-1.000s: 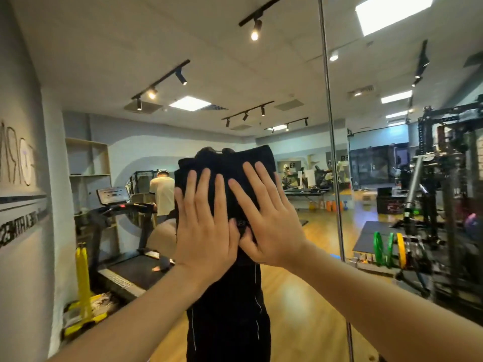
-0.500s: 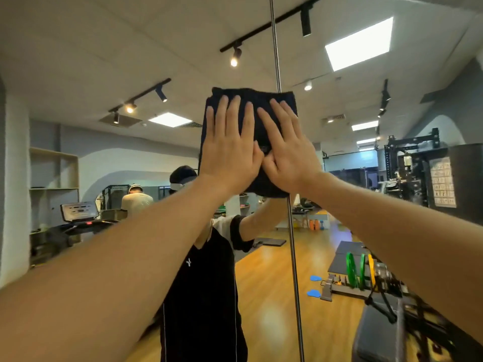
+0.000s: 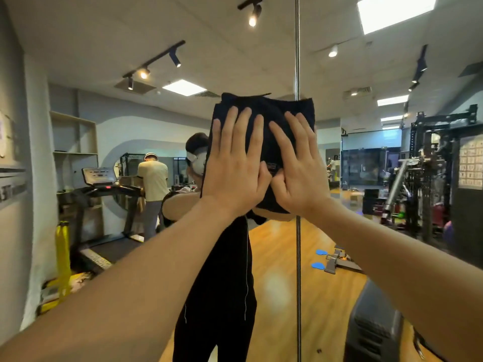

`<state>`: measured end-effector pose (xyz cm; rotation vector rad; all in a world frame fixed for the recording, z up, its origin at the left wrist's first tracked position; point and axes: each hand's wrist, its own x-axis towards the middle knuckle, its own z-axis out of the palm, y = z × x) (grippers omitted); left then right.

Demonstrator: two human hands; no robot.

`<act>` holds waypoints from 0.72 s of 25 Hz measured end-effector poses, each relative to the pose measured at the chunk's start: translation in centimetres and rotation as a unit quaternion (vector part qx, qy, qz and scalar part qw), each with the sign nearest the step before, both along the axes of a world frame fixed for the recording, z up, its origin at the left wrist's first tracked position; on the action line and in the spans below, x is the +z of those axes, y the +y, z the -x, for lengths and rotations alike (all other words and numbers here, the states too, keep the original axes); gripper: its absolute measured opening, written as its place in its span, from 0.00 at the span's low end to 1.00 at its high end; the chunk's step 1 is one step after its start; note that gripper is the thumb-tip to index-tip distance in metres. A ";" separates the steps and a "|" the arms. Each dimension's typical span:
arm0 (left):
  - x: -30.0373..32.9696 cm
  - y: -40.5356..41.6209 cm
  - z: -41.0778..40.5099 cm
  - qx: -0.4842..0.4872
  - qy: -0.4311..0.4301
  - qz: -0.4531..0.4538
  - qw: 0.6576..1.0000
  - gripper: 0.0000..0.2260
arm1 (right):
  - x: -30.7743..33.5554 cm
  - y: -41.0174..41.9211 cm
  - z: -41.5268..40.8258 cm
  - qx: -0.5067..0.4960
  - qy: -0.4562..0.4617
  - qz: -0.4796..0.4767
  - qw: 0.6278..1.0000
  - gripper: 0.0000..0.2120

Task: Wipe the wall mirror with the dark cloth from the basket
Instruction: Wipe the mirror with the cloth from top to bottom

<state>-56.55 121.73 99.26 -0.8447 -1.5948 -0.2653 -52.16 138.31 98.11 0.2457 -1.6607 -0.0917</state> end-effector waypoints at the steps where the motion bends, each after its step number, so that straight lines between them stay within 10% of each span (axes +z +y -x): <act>1: -2.2 -0.2 -0.1 -0.003 -0.009 0.009 1.000 0.32 | -2.1 0.0 -0.1 -0.003 -0.006 -0.003 1.000 0.33; 18: -3.4 -13.4 4.9 0.050 0.013 0.100 0.994 0.36 | -4.8 -13.6 4.4 -0.029 0.017 0.042 0.999 0.34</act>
